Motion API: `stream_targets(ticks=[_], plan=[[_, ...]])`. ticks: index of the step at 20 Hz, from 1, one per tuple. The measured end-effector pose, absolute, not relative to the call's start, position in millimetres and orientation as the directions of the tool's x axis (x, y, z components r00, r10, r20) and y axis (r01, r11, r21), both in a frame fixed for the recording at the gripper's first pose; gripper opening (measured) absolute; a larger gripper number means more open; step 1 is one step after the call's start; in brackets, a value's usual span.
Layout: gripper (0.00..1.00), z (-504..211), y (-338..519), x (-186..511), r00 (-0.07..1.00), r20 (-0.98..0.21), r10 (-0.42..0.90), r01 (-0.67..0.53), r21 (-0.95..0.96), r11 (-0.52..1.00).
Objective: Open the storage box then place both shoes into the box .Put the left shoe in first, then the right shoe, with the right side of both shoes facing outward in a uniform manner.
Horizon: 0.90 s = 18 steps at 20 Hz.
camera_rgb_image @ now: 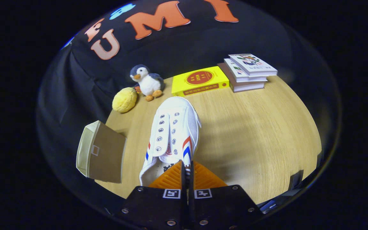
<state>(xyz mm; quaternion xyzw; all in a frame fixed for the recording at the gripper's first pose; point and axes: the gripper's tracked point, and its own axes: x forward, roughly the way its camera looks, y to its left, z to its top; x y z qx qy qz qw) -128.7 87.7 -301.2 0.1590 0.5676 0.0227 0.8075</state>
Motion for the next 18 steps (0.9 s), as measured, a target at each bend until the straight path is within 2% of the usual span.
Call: stream_targets(ticks=[5,9,12,18], plan=[[0.01,-261.9,194.2,-93.1,0.362,-0.864,0.35,-0.01,0.372,0.928],[0.01,-247.9,280.1,-83.5,0.316,-0.837,0.447,-0.107,0.437,0.893],[0.01,-248.7,329.9,-82.2,0.284,-0.826,0.487,-0.139,0.468,0.873],[0.01,-249.8,393.7,-84.1,0.218,-0.818,0.533,-0.121,0.519,0.846]])
